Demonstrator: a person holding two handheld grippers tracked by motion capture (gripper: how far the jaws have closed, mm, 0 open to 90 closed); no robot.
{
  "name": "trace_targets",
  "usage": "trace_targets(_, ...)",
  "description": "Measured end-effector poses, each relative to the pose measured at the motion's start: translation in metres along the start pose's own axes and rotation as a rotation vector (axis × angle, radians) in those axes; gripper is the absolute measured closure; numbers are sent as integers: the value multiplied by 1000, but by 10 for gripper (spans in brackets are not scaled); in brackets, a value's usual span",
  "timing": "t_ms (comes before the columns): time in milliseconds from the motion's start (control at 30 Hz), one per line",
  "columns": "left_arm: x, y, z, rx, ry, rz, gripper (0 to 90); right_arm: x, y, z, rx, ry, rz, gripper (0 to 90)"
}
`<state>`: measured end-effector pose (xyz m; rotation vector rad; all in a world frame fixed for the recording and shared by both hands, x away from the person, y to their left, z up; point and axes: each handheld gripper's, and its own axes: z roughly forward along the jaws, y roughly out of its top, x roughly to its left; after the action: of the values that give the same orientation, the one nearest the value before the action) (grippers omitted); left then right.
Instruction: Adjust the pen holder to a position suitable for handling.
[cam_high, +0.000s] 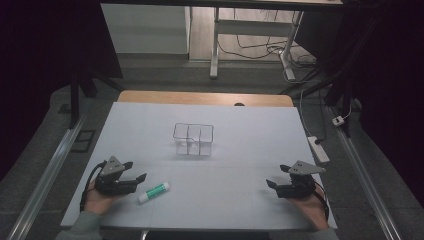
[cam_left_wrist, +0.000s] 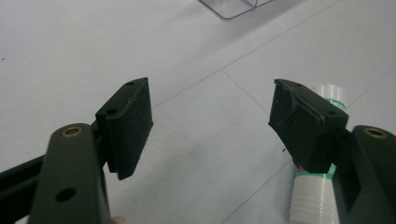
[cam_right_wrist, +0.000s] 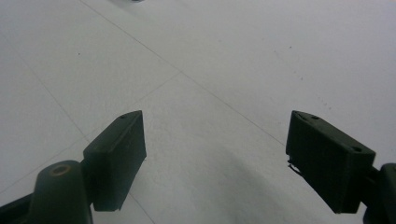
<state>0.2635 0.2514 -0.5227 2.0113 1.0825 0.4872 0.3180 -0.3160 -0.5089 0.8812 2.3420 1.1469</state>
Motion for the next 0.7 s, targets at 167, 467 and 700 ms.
trace_targets(167,-1,4,-3,8,14,17,298,1,0,0,4,-4,1,192)
trace_targets(467,-6,13,-6,53,18,72,298,1,0,1,4,9,-2,192)
trace_targets(700,-11,21,-10,120,-1,116,290,1,0,1,6,5,-7,193)
